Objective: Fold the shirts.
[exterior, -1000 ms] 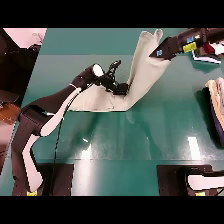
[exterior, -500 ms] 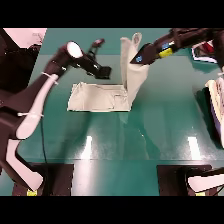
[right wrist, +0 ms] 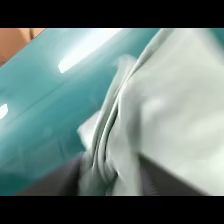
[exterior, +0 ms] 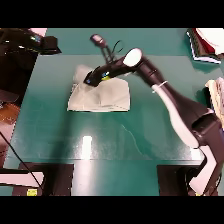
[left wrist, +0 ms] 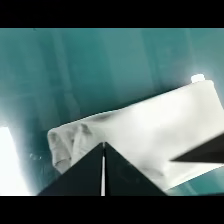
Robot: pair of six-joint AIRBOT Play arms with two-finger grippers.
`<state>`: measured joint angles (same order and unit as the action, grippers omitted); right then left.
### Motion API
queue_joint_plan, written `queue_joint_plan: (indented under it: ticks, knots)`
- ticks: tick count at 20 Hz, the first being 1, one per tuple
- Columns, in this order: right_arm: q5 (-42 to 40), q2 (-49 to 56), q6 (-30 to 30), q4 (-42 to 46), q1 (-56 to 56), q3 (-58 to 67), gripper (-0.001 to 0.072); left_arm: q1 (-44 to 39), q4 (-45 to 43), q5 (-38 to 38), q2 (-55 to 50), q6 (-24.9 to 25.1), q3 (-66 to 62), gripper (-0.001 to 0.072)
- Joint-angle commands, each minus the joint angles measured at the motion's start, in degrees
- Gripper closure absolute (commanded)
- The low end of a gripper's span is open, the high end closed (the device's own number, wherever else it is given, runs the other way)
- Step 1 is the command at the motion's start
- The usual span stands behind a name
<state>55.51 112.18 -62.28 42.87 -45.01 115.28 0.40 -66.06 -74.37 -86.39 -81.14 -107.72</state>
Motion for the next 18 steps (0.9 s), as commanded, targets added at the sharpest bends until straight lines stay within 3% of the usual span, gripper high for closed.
queue_joint_plan:
  ticks: [1,3,6,9,11,14,15,16,17,18]
  knots:
    - [-9.4,3.8,1.3,-1.2,-2.4,0.1,0.0221,3.1,-0.7,-2.1,3.0,0.2,-0.1,0.068]
    - [-4.0,1.9,1.3,-0.2,0.1,0.1,0.0221,3.0,0.2,-2.4,3.0,0.2,-0.1,0.068]
    - [14.0,-2.1,-0.9,5.3,7.0,-0.8,0.0227,3.0,0.9,-4.0,3.0,0.2,-0.1,0.068]
    - [24.8,-6.8,-3.4,6.6,16.1,-10.0,0.0265,3.0,0.9,-5.6,2.9,0.6,-0.1,0.068]
    - [24.7,-10.5,-5.2,6.6,22.3,-19.1,0.0265,3.0,0.9,-5.6,2.9,0.6,-0.1,0.068]
    - [18.4,-14.6,-7.8,2.3,30.1,-31.3,0.0253,3.0,0.9,-4.9,2.8,1.2,-0.1,0.0681]
    - [16.6,-14.9,-7.8,-1.7,31.8,-34.2,0.0206,3.0,0.9,-4.6,2.8,1.2,-0.1,0.0681]
    - [14.5,-14.7,-7.8,-6.0,33.2,-36.7,0.005,3.0,0.9,-4.4,2.8,1.2,-0.1,0.0681]
    - [12.6,-14.4,-7.7,-9.6,33.9,-38.8,-0.0002,3.0,0.9,-4.4,2.8,1.3,-0.1,0.068]
    - [11.0,-13.8,-7.6,-12.8,34.1,-40.4,-0.0002,3.0,0.9,-4.4,2.8,1.3,-0.1,0.068]
